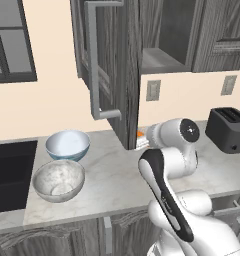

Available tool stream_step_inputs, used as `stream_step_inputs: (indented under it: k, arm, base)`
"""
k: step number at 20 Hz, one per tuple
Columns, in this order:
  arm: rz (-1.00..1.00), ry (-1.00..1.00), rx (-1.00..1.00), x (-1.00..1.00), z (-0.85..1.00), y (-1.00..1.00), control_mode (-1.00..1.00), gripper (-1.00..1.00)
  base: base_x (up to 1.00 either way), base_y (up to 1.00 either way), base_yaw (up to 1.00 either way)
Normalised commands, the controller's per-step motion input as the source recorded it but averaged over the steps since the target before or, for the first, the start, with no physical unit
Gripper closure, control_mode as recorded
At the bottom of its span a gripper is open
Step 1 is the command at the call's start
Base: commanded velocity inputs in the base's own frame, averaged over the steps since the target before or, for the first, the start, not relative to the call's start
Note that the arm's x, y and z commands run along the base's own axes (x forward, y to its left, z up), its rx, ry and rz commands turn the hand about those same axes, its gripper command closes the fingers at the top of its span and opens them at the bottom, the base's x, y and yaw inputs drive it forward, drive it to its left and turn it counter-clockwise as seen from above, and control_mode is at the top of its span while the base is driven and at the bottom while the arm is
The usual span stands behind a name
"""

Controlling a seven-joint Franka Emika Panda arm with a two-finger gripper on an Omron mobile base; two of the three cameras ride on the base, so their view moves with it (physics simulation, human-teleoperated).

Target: Pick the carrots from the cabinet and place them in one bowl. Pick the potato from the sink and place it in the other bowl.

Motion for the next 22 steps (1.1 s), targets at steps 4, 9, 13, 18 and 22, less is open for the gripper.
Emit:
stream_step_inputs:
  k: [4, 9, 13, 18, 22]
  arm:
    - [0.02, 0.00, 0.00, 0.29, -0.31, 0.23, -1.00, 1.00]
    - [0.03, 0.00, 0.02, 0.39, -0.13, 0.26, -1.00, 1.00]
    - [0.04, 0.01, 0.01, 0.44, -0.21, 0.36, -1.00, 1.00]
    - [0.05, 0.06, 0.00, 0.28, -0.27, 0.50, -1.00, 1.00]
    - [0.06, 0.06, 0.00, 0.09, -0.06, 0.45, -1.00, 1.00]
  base:
    - [0.00, 0.00, 0.00]
    - [0.00, 0.00, 0.00]
    - [0.00, 0.00, 0.00]
    - [0.00, 0.00, 0.00]
    - [0.00, 0.00, 0.00]
